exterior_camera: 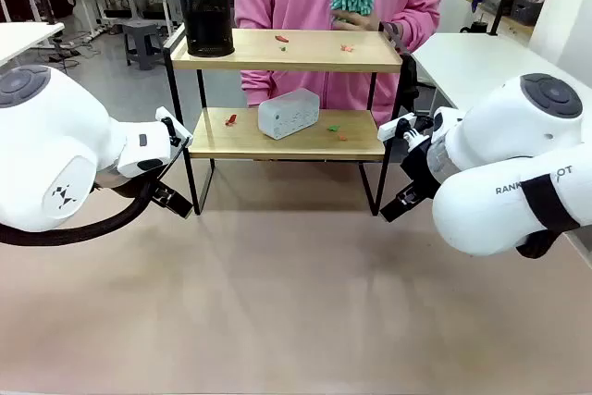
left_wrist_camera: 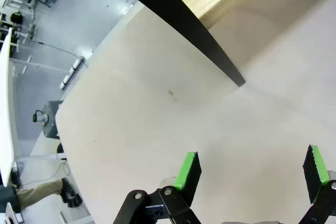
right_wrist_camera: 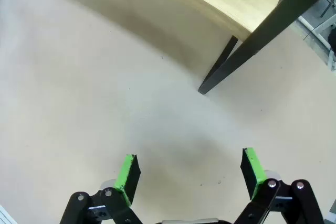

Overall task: Clean the shelf.
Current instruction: Pick up the Duster from the human.

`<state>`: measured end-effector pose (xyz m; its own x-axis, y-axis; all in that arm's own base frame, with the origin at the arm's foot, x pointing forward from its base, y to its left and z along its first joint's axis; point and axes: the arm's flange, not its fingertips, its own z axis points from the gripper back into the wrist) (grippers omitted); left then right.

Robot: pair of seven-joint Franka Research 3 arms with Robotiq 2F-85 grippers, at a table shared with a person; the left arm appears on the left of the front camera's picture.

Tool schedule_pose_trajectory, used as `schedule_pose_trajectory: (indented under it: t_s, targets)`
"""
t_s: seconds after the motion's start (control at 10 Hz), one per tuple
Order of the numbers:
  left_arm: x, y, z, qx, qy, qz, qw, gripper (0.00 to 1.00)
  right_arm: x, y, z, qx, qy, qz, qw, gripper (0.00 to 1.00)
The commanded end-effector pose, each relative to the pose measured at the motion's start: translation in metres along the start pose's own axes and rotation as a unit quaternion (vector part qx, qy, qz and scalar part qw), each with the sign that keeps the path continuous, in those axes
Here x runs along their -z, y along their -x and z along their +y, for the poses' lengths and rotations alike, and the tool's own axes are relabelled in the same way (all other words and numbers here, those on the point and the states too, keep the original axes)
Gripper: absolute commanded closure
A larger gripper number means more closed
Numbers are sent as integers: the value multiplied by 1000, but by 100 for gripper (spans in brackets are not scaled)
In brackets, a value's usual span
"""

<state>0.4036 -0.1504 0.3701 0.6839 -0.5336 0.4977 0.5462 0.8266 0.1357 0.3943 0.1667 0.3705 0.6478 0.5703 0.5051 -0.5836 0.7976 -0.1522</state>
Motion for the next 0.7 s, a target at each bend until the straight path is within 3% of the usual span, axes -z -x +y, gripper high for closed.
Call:
schedule_pose_trajectory:
  t_s: [0.0,0.6]
  targets:
    - [0,0,0,0,0,0,1000,0,0,0,0,0,0,0,1000,0]
    - [0,0,0,0,0,0,1000,0,0,0,0,0,0,0,1000,0]
